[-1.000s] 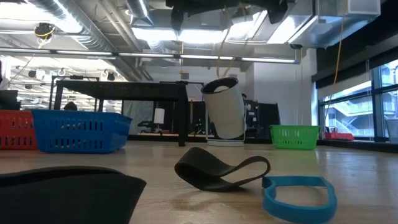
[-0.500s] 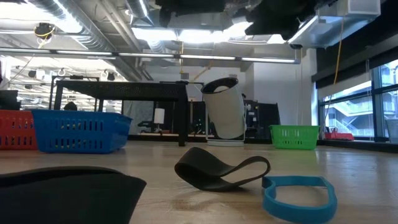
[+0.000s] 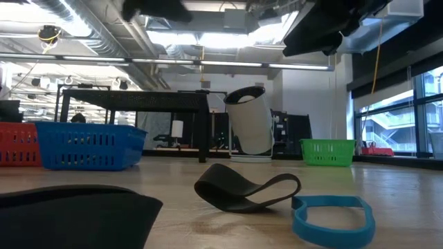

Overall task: Pick & Place Office Desk Supplies
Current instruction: Put the yellow rubber band into the blue bin

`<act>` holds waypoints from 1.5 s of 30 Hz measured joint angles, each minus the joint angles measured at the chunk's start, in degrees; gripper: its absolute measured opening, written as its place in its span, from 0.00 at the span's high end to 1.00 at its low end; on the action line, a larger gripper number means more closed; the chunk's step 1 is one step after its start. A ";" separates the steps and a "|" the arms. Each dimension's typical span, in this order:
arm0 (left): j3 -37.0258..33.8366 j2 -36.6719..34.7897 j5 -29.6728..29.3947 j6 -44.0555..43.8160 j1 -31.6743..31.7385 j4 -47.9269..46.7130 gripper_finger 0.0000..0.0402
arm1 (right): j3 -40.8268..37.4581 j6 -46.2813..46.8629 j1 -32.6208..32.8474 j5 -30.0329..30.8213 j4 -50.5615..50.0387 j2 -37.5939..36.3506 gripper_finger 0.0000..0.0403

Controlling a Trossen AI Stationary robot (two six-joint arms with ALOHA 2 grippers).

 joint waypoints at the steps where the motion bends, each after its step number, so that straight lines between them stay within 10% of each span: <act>1: -0.01 -0.77 -0.10 -2.38 -0.56 -3.23 0.99 | 0.00 0.00 0.00 0.01 0.00 0.00 0.52; 14: -0.40 -4.08 7.05 -38.96 -3.20 -37.33 0.99 | 0.00 -0.24 -0.04 0.08 0.09 0.00 0.55; 30: -6.05 1.24 14.37 -46.92 -3.15 -36.33 0.98 | -0.02 -0.23 -0.07 0.24 0.11 0.00 0.55; 45: -6.05 5.27 21.96 -44.98 -3.13 -36.22 0.72 | -0.04 2.14 -0.07 -4.74 -0.28 0.00 0.55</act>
